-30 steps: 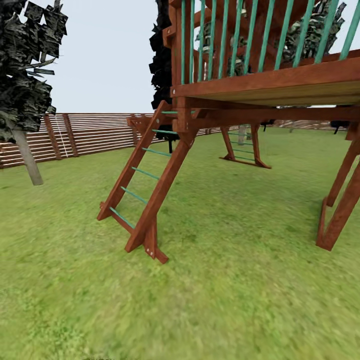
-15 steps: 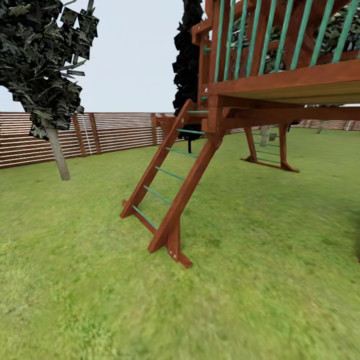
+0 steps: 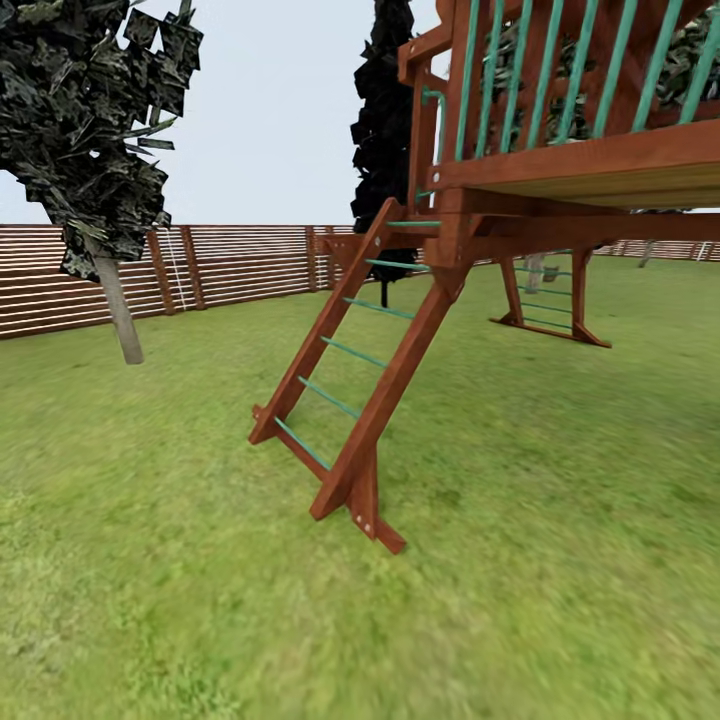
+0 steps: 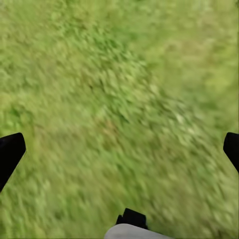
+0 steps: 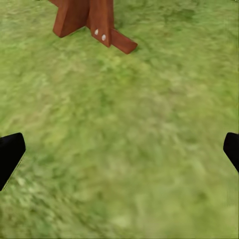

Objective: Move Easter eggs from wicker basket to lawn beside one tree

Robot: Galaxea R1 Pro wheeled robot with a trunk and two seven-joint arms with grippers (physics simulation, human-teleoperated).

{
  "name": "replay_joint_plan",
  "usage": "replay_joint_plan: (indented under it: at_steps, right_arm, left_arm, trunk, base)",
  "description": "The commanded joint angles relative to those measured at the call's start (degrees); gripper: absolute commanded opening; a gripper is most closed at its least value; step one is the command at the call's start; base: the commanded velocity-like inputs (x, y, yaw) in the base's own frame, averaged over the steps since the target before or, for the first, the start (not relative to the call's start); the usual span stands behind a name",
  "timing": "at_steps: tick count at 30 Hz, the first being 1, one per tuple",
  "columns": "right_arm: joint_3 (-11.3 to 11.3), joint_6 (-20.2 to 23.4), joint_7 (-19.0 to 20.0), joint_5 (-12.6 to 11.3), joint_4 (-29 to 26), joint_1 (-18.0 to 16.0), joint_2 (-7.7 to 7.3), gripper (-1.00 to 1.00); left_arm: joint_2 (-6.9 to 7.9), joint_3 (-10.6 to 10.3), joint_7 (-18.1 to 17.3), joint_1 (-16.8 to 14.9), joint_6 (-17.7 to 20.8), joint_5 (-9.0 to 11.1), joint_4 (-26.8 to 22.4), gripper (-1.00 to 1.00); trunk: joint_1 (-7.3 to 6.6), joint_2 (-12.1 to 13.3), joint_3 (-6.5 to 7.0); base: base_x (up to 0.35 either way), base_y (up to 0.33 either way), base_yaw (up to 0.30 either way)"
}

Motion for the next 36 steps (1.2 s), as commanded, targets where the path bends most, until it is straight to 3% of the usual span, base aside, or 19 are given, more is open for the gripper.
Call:
replay_joint_plan:
  at_steps: [1,19,36]
  right_arm:
    - [0.0,-0.16,-0.05,0.09,0.04,-0.03,0.0,1.0]
    - [-0.02,-0.18,-0.05,0.11,0.07,-0.03,-0.02,1.0]
    - [-0.02,0.03,-0.05,0.11,0.67,-0.03,0.06,1.0]
  left_arm:
    - [-0.01,0.12,0.11,0.0,-0.06,-0.16,-0.05,1.0]
    - [-0.01,0.12,0.11,0.0,-0.06,-0.17,-0.05,1.0]
    - [-0.03,0.12,0.07,0.0,-0.06,-0.17,-0.05,1.0]
  trunk:
    - [0.03,-0.03,-0.05]
    - [0.03,-0.03,-0.15]
    - [0.03,-0.03,-1.24]
  base:
    - [0.248,0.259,0.0]
    - [0.248,0.259,-0.114]
    - [0.248,0.26,0.137]
